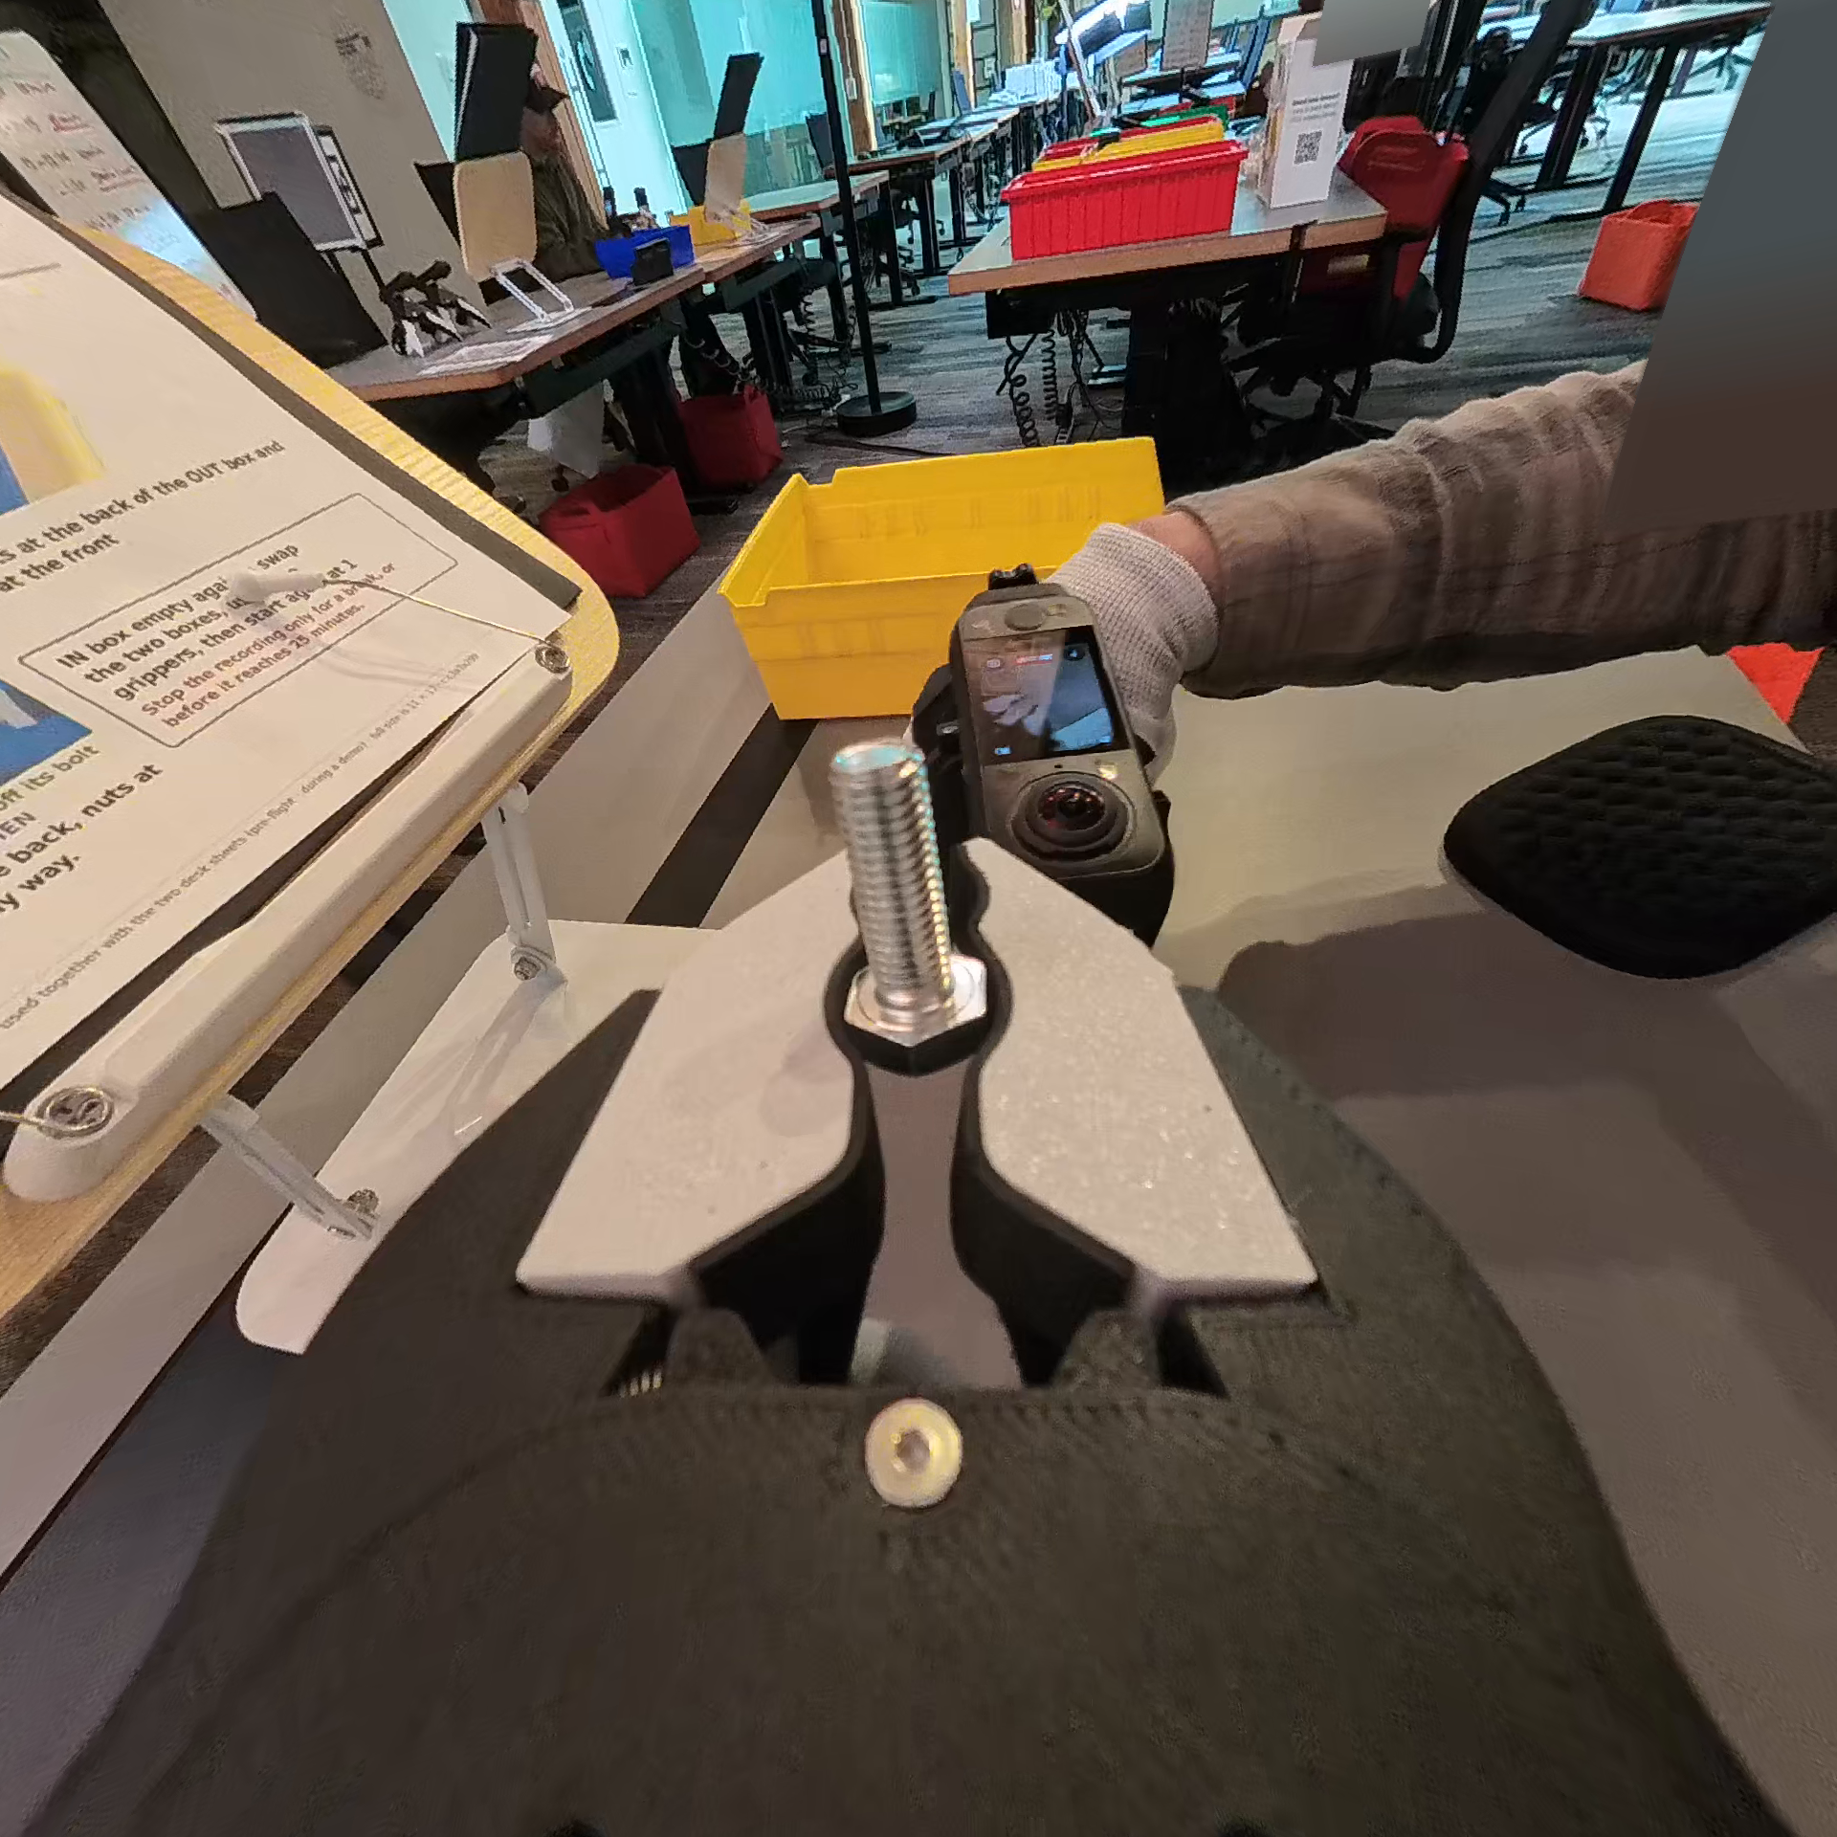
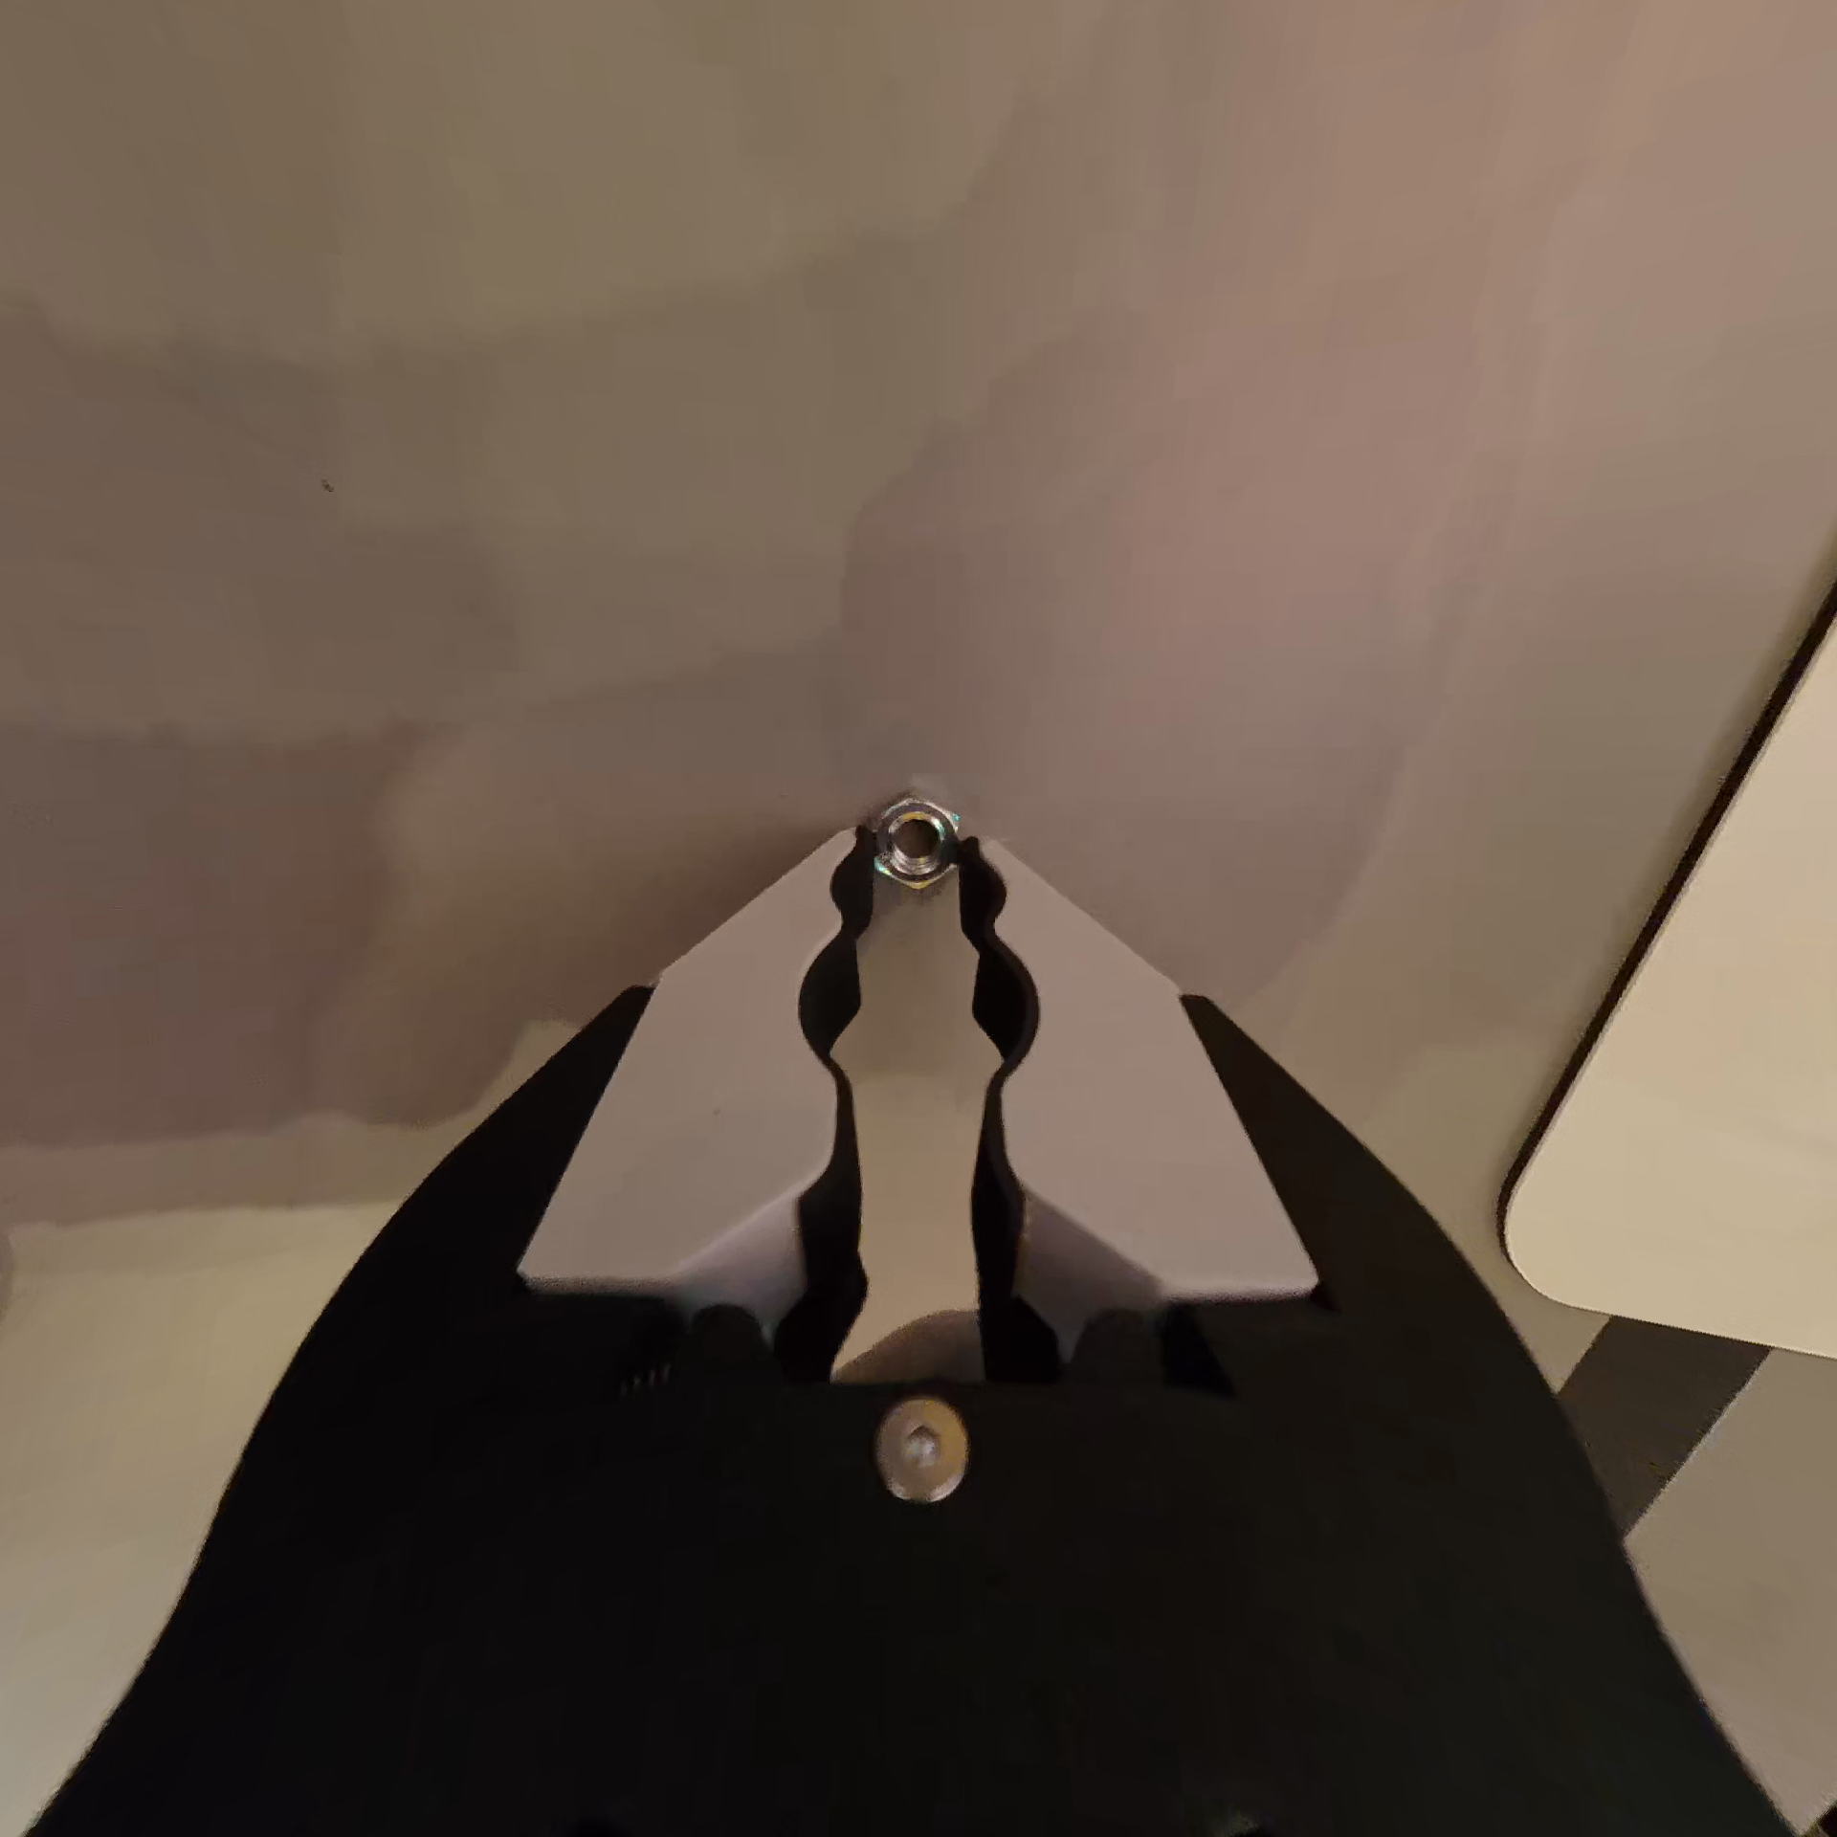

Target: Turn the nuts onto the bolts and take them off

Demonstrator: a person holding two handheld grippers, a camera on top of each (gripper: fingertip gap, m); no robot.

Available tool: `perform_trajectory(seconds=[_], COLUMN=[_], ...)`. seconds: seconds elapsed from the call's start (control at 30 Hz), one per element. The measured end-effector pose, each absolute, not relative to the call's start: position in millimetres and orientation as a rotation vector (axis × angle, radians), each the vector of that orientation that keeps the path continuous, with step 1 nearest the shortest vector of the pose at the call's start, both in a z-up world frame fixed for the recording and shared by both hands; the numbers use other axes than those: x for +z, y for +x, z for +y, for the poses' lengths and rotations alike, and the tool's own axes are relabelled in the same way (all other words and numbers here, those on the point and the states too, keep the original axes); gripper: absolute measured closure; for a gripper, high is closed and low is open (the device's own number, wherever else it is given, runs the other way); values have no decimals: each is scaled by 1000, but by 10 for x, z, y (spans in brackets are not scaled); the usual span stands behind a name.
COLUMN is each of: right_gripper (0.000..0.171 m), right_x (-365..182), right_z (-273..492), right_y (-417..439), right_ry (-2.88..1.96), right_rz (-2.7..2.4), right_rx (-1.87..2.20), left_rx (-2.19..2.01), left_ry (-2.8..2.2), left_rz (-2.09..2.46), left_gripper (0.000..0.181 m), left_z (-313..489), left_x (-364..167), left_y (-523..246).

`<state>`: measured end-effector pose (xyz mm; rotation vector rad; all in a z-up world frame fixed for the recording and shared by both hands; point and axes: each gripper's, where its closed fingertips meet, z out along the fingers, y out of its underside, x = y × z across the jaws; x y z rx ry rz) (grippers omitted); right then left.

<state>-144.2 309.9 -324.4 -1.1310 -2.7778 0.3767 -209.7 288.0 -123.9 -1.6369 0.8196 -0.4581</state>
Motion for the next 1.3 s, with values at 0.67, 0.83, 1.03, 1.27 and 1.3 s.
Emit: perform_trajectory(seconds=[0.67, 0.83, 1.03, 1.27, 1.3], right_gripper=[156, 157, 157, 157, 157], right_x=[-693, -718, -714, -758, -769], right_z=[2765, 2547, 2411, 2415, 2418], right_y=[-1750, -1909, -1984, -1949, -1948], right_ry=[-705, -608, -568, -566, -566], right_rz=[-2567, -2706, -2783, -2852, -2858], right_rx=[691, 615, 646, 602, 597], left_rx=[-594, -638, -651, -672, -677], left_ry=[-1572, -1545, -1527, -1510, -1508], left_rz=[844, 883, 908, 920, 922], left_gripper=[171, 170, 171, 171, 171], left_z=[2880, 2814, 2760, 2723, 2715], left_x=[-1348, -1358, -1326, -1299, -1295], left_y=[-1725, -1618, -1574, -1528, -1517])
